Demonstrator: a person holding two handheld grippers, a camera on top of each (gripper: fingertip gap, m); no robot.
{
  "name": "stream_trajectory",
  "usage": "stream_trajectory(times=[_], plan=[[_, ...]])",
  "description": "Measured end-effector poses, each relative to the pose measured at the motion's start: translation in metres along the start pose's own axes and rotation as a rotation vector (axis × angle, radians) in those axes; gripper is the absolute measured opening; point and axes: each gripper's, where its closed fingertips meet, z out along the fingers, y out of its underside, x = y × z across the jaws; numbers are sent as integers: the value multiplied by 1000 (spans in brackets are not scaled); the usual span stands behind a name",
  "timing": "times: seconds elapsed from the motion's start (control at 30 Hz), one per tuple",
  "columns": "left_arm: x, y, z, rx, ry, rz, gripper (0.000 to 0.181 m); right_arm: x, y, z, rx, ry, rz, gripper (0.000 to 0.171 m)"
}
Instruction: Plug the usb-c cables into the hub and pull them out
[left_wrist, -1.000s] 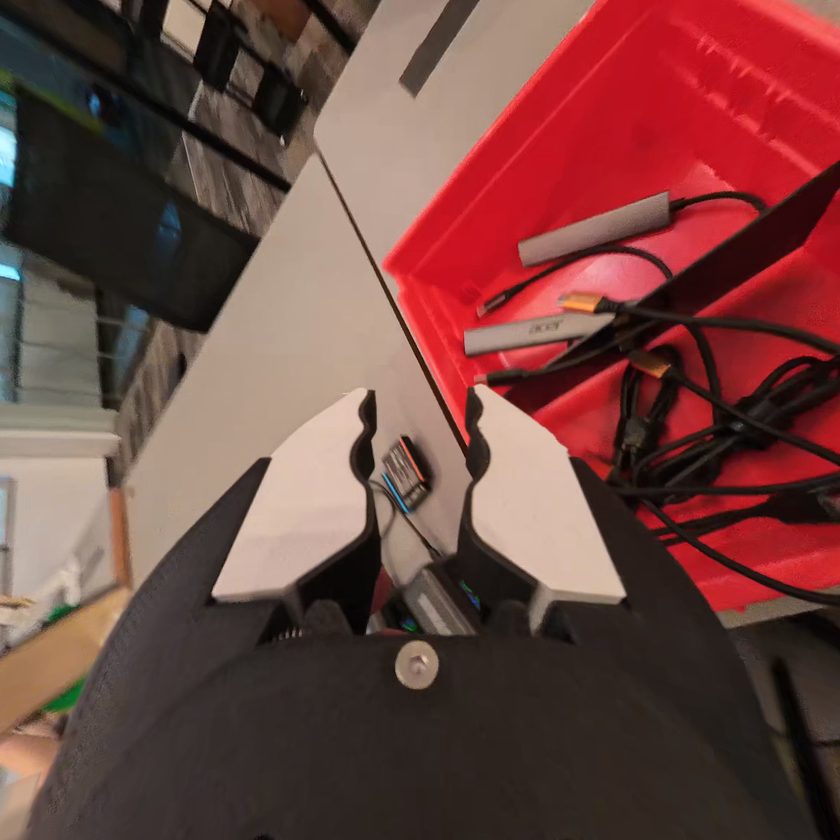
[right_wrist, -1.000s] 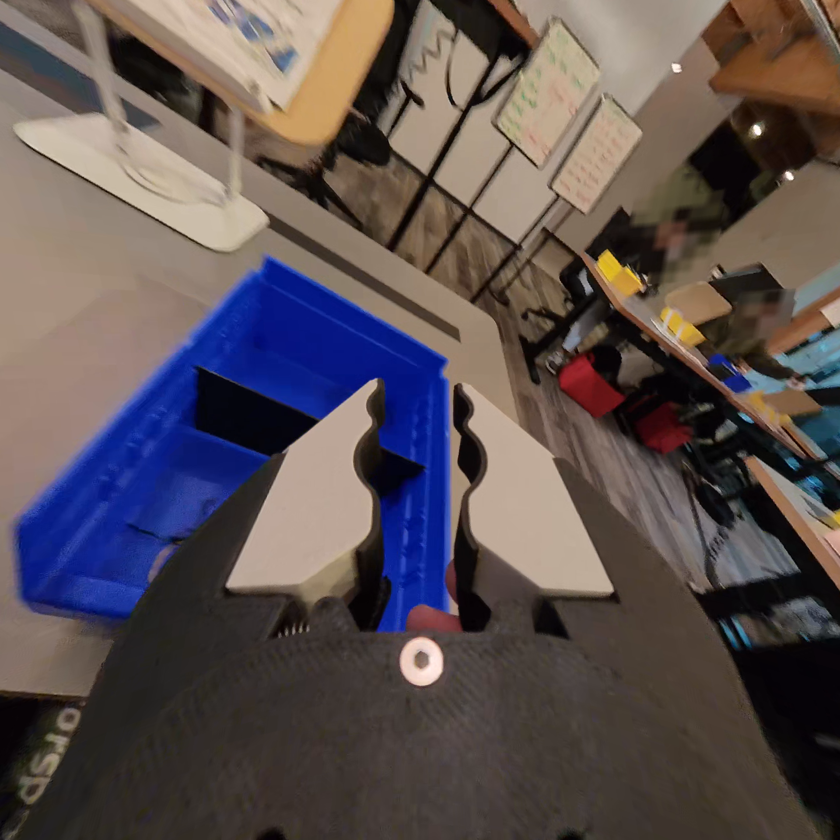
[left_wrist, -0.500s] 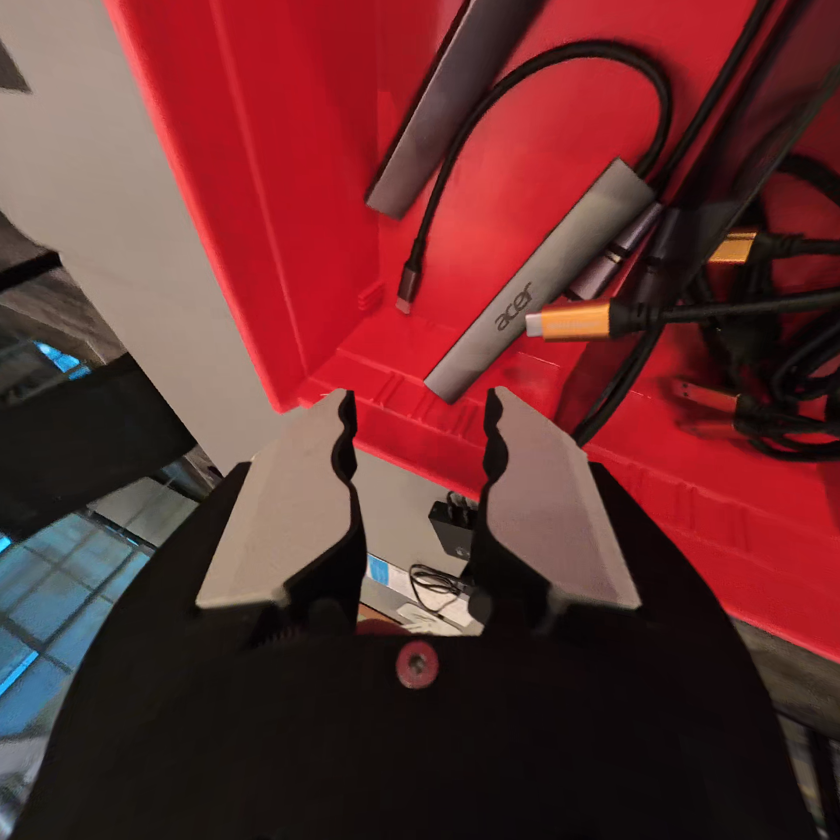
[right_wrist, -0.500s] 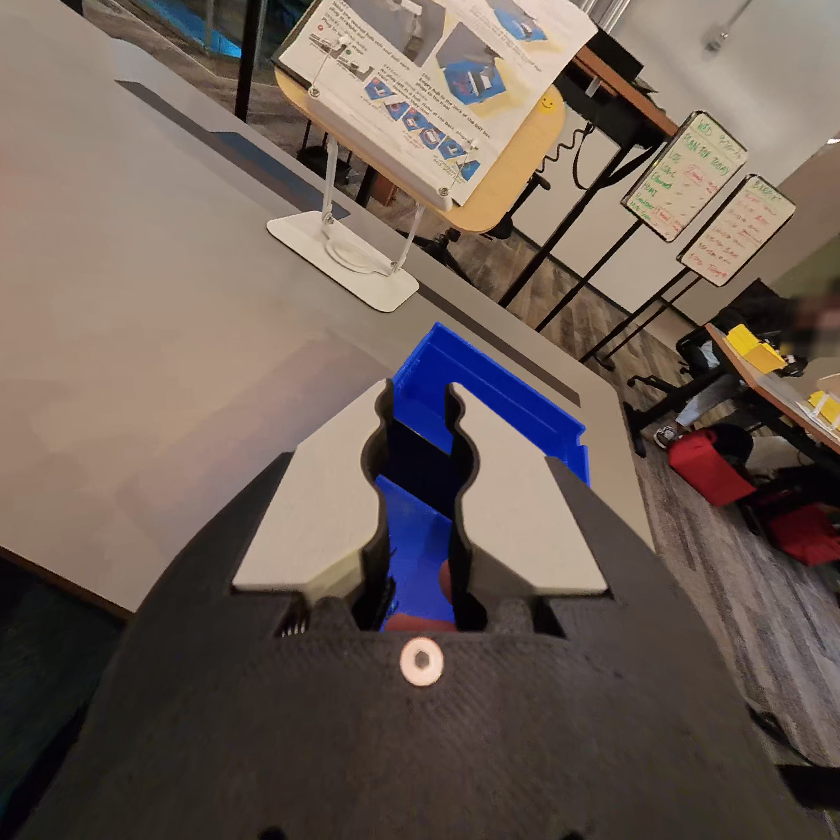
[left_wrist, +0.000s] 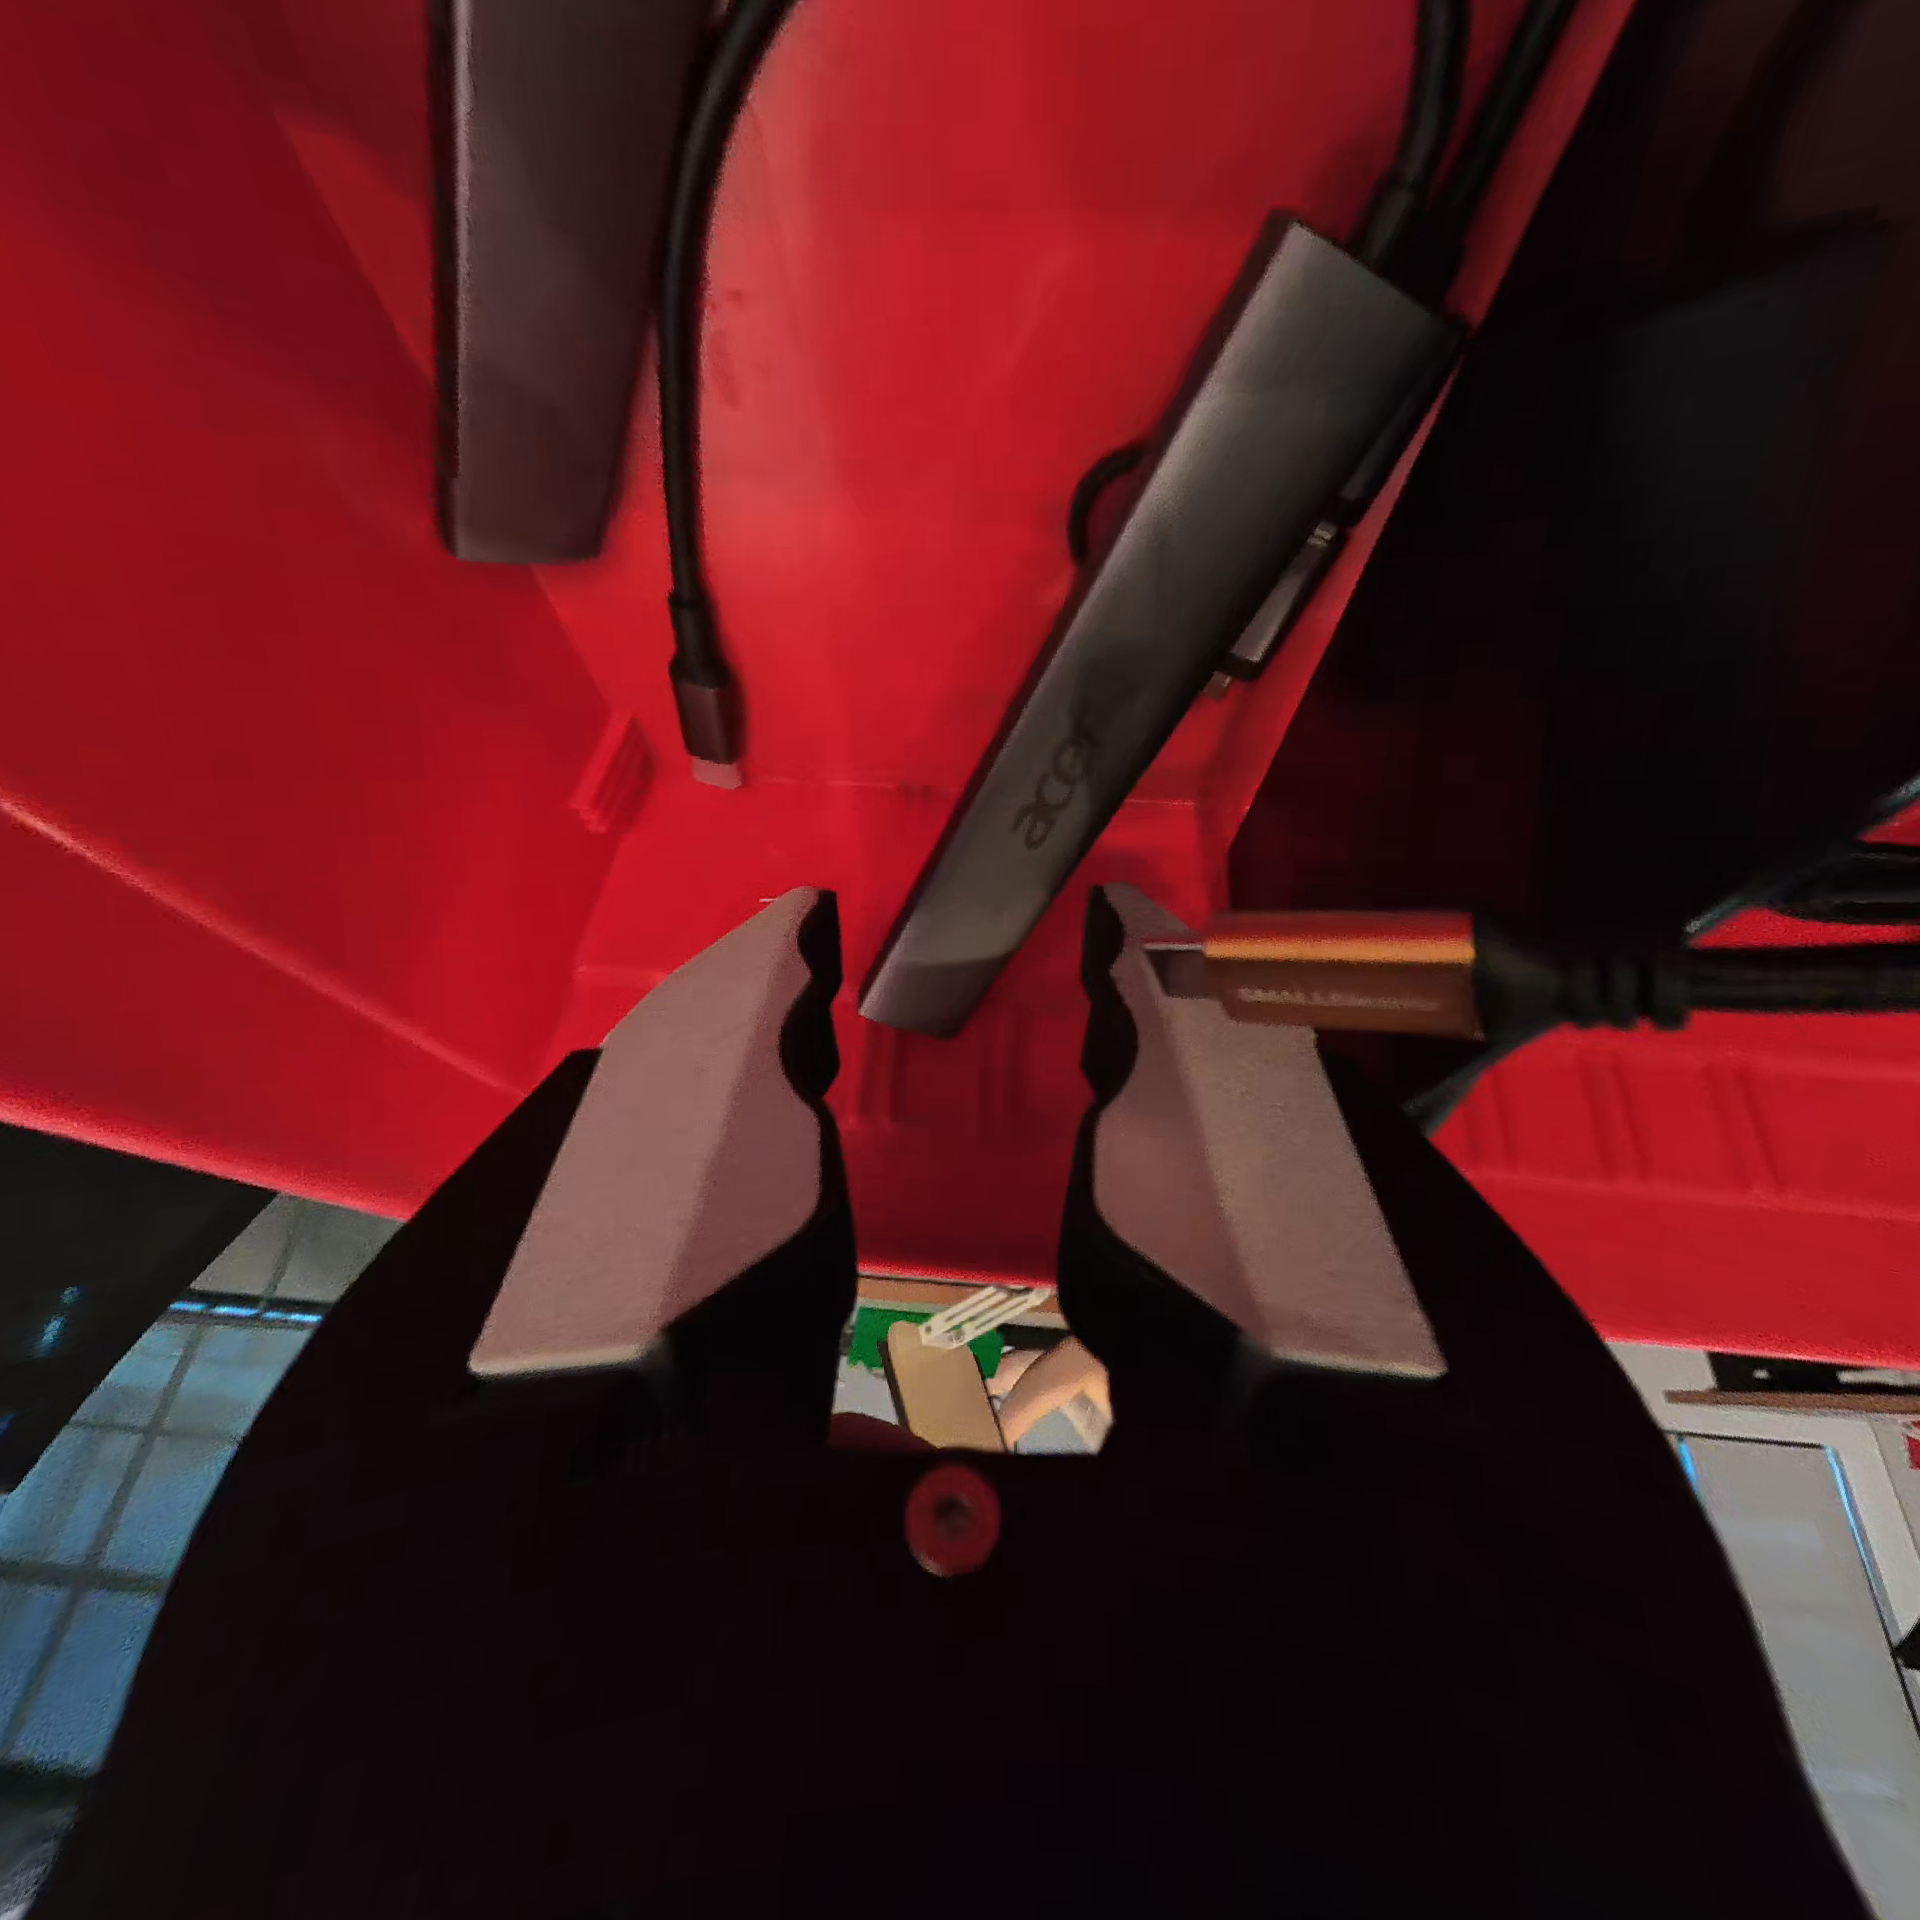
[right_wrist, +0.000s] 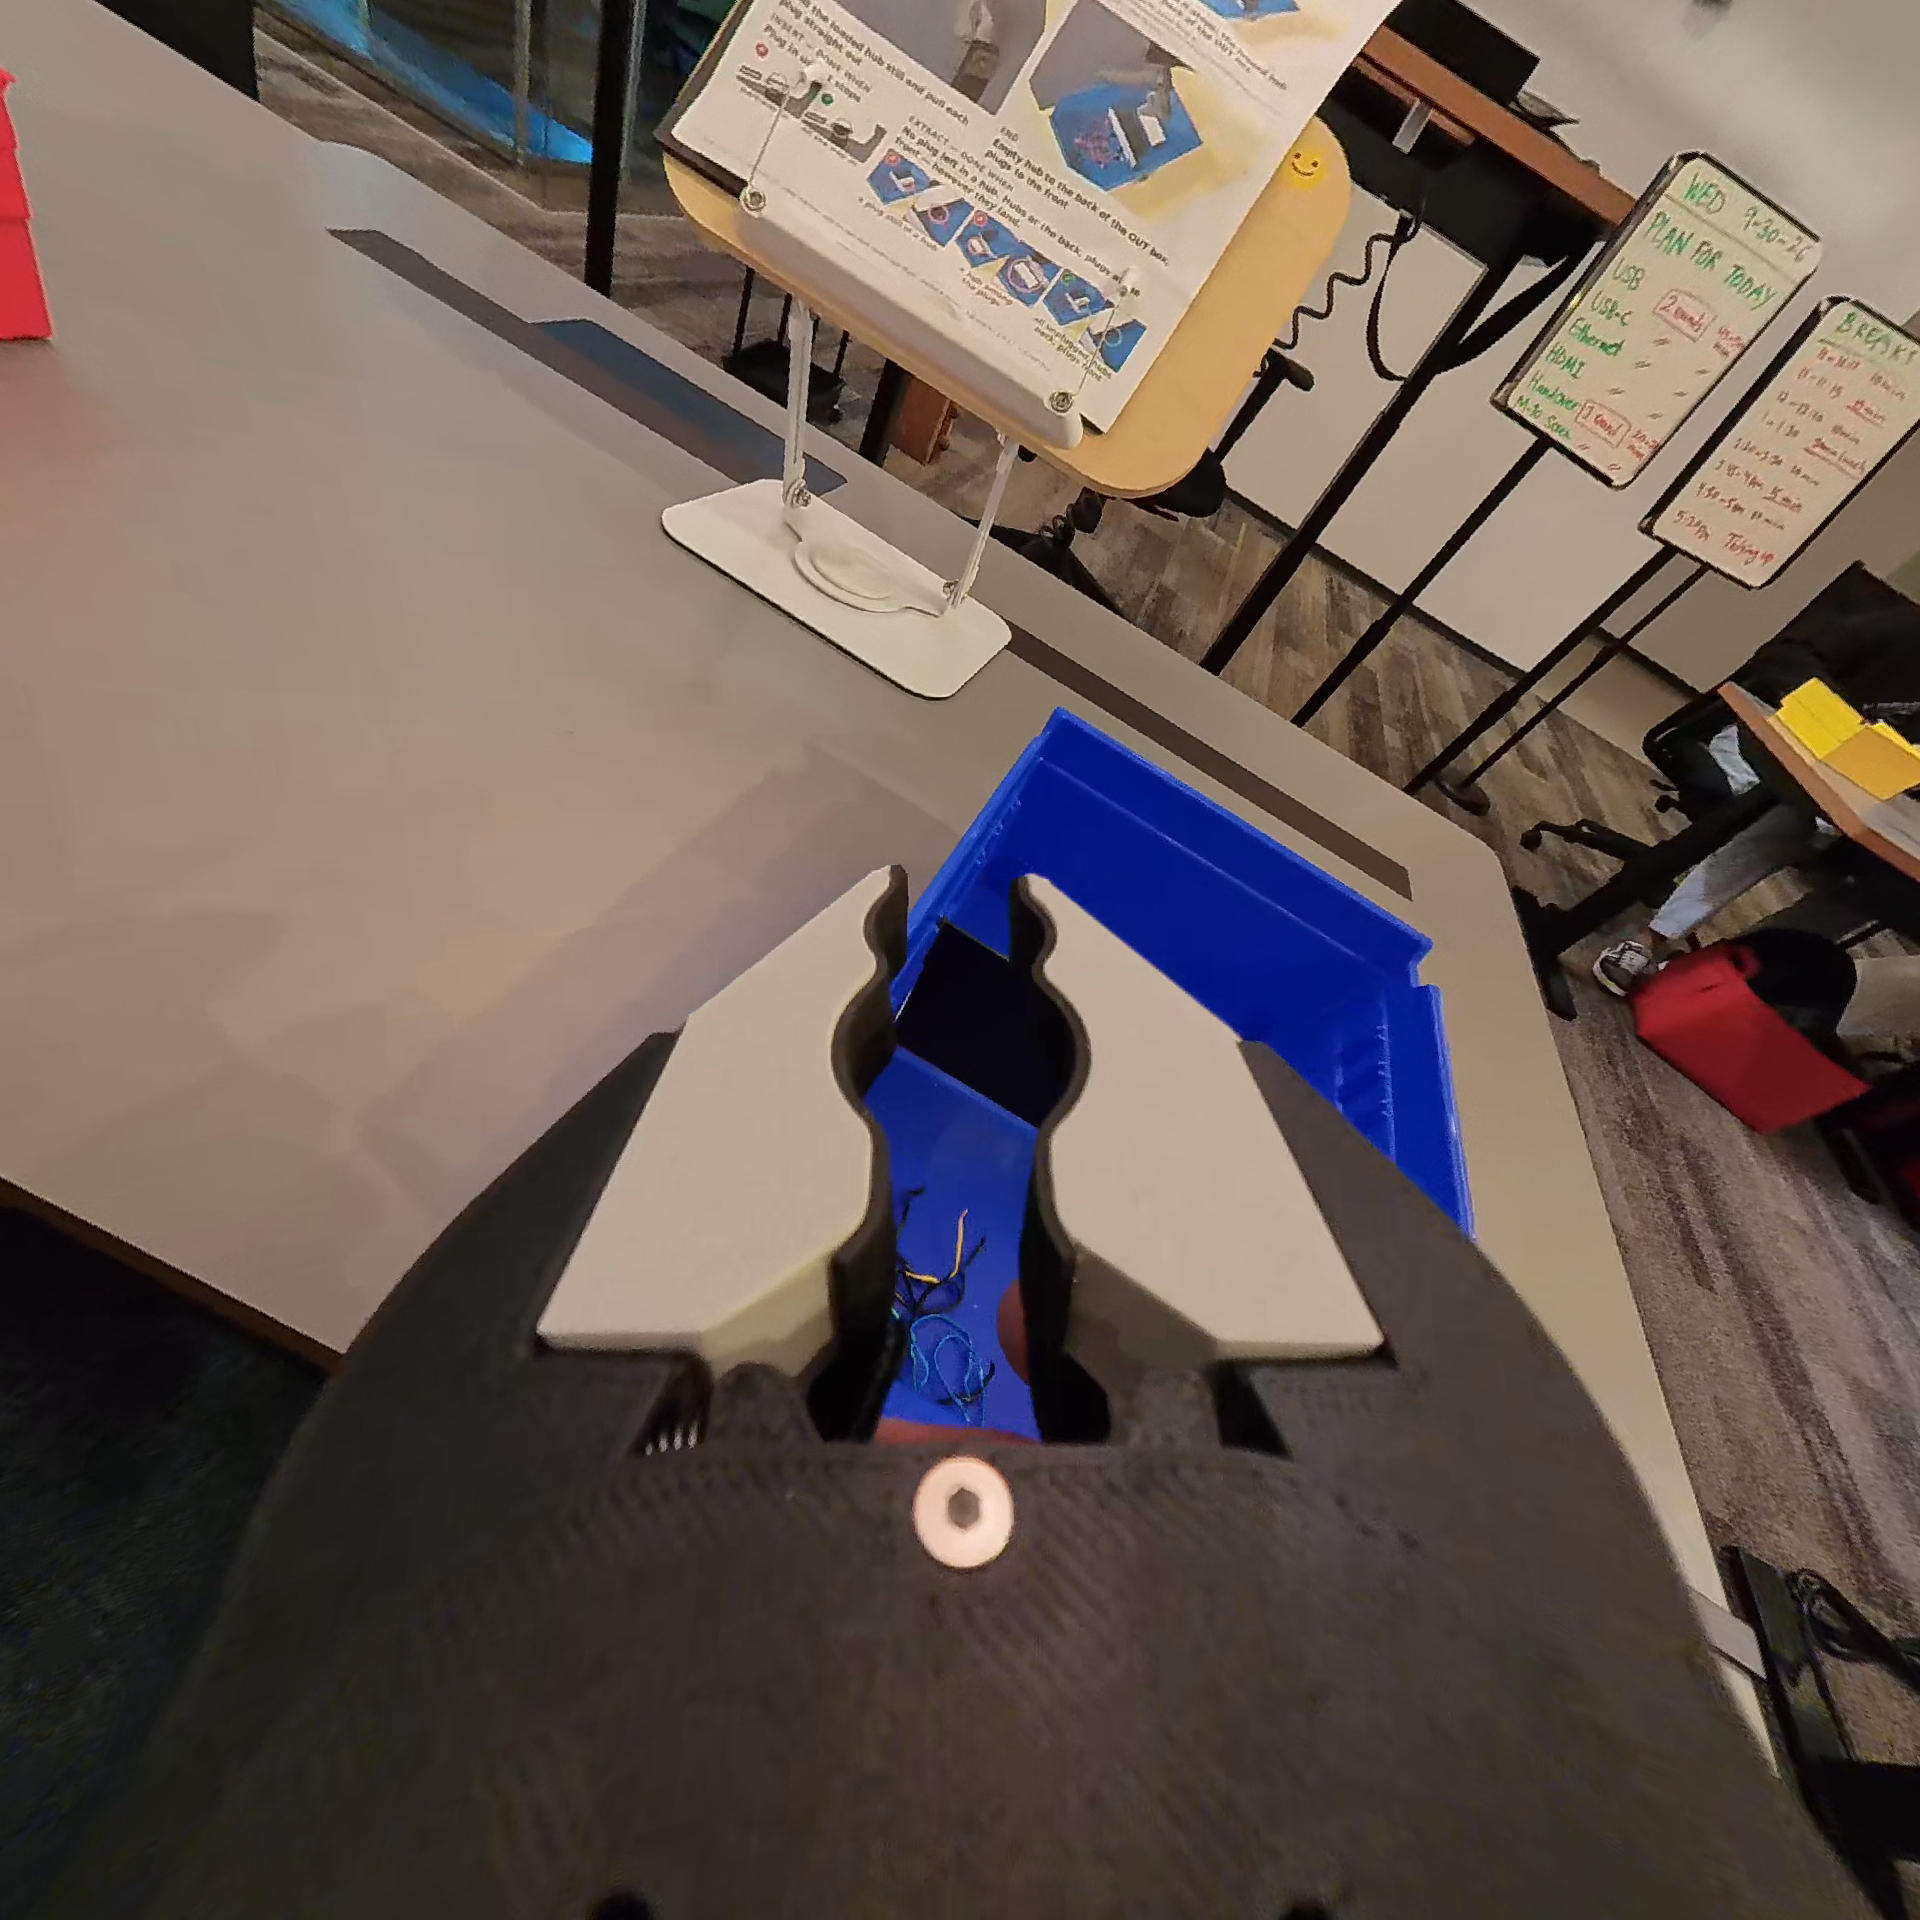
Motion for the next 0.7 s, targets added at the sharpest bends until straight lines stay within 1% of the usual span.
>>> stream_trajectory(times=[0.07, 0.13, 0.27, 0.5, 0.7], plan=[[4, -8, -1, 50, 53, -33, 36, -1, 1, 2, -3, -4, 0, 17], [6, -7, 2, 31, 91, -45, 32, -2, -1, 3, 3, -8, 7, 16], [6, -6, 3, 25, 105, -35, 31, -4, -1, 4, 8, -13, 13, 16], [4, -1, -5, 18, 21, -25, 29, -7, 0, 3, 13, -24, 22, 16], [2, 5, -26, 84, -73, -71, 28, -13, -5, 5, 28, -40, 17, 15]])
